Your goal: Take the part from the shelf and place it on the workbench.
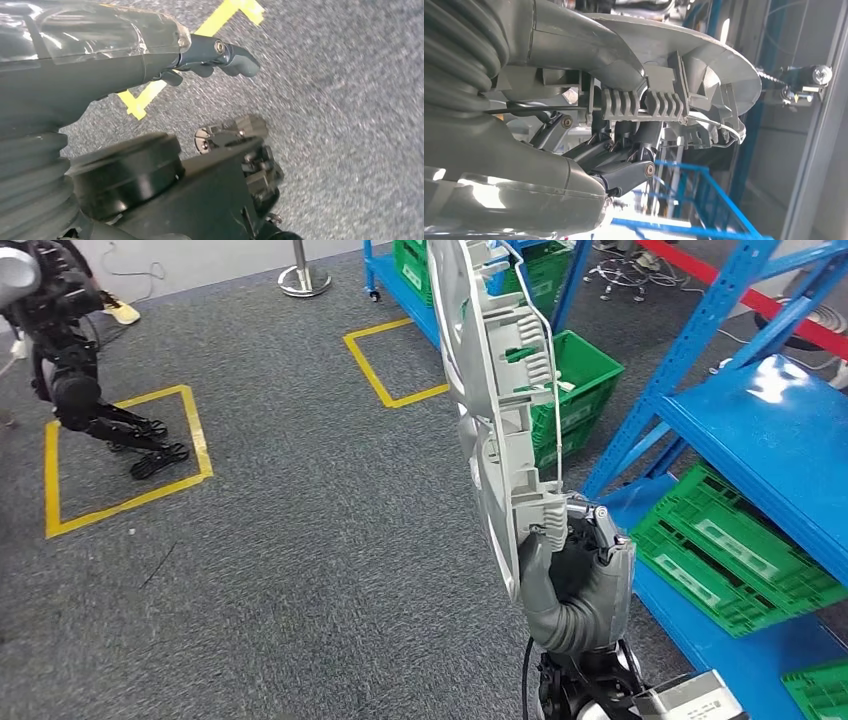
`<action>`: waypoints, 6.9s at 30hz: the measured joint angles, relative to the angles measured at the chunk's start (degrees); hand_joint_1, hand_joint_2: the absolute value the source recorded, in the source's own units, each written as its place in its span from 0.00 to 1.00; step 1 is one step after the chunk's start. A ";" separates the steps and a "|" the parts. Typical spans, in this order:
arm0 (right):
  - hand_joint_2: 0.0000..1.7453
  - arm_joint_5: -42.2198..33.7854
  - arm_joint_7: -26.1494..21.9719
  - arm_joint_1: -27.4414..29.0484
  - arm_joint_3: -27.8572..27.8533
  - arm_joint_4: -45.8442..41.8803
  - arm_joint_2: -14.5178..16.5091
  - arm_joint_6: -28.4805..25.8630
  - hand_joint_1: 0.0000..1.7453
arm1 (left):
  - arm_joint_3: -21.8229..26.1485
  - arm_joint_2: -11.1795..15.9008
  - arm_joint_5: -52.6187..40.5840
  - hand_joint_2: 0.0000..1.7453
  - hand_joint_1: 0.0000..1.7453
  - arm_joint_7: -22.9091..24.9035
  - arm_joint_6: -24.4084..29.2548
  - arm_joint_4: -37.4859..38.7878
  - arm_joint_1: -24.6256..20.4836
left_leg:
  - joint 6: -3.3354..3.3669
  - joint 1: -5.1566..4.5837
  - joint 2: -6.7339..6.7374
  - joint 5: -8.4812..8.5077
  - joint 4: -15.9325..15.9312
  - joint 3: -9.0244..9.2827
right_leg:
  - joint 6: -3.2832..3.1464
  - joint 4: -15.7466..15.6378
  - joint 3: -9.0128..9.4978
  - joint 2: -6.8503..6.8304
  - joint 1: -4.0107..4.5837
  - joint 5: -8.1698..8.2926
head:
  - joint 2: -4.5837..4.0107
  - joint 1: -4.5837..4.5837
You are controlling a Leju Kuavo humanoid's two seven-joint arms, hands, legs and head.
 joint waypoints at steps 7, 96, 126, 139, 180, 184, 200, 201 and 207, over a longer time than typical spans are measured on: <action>1.00 -2.60 -1.03 1.39 -1.08 -0.95 -1.43 -0.14 1.00 | -0.02 -1.24 -1.25 1.00 0.00 0.13 1.63 -0.10 0.24 | -1.65 0.23 -4.15 0.80 0.51 -1.56 | -1.29 -12.78 5.08 2.44 -0.14 4.94 | 0.00 0.32; 1.00 -8.06 -2.84 -3.68 0.89 2.14 -0.92 4.95 1.00 | 1.44 -0.05 2.99 1.00 0.00 7.60 5.07 0.01 0.11 | -0.09 0.11 -3.17 0.05 1.84 -1.52 | -1.97 -10.39 2.52 3.66 0.73 6.00 | 0.00 0.97; 1.00 2.24 10.71 -9.66 1.93 -3.74 -2.62 0.14 1.00 | 48.09 -5.94 -54.06 1.00 0.00 -0.96 -3.41 -0.26 2.68 | -0.07 0.44 -2.93 -0.11 2.69 -2.09 | -1.59 -9.20 1.80 3.66 0.50 6.22 | 0.00 1.66; 1.00 2.37 10.76 -9.88 1.96 -5.68 -3.52 -0.44 1.00 | 53.58 -6.80 -52.98 1.00 0.00 1.86 -3.73 0.26 3.13 | -2.81 1.24 3.07 -7.21 16.14 -9.23 | -1.66 -13.13 3.63 -1.56 -0.02 6.68 | 0.00 0.35; 1.00 -1.43 7.80 -7.81 1.91 -6.57 -4.67 -1.41 1.00 | 57.11 -7.44 -51.29 1.00 0.00 3.17 -3.62 1.08 3.28 | 0.47 0.28 0.15 -0.82 2.30 -1.71 | -0.43 -11.80 3.44 3.28 1.01 5.22 | 0.00 1.81; 1.00 -1.35 7.64 -7.82 1.91 -6.58 -4.67 -1.40 1.00 | 57.11 -7.49 -51.29 1.00 0.00 3.12 -3.62 1.08 3.27 | 0.48 0.25 0.15 -0.82 2.29 -1.72 | -0.43 -11.82 3.45 3.29 0.98 5.22 | 0.00 1.83; 1.00 -2.07 7.04 -7.35 1.89 -6.16 -4.67 -1.14 1.00 | 57.11 -7.59 -51.29 1.00 0.00 3.22 -3.62 1.08 3.27 | 0.51 0.21 0.12 -0.84 2.30 -1.71 | -0.43 -11.84 3.46 3.29 0.95 5.22 | 0.00 1.82; 1.00 -2.10 6.90 -7.30 1.89 -6.13 -4.67 -1.09 1.00 | 57.11 -7.58 -51.29 1.00 0.00 3.21 -3.62 1.08 3.27 | 0.51 0.21 0.12 -0.85 2.30 -1.71 | -0.43 -11.84 3.46 3.29 0.95 5.22 | 0.00 1.82; 1.00 -2.13 6.61 -6.98 1.89 -6.09 -4.69 -0.98 1.00 | 57.11 -7.56 -51.29 1.00 0.00 3.17 -3.62 1.08 3.27 | 0.53 0.20 0.11 -0.86 2.30 -1.72 | -0.42 -11.85 3.46 3.29 0.95 5.22 | 0.00 1.81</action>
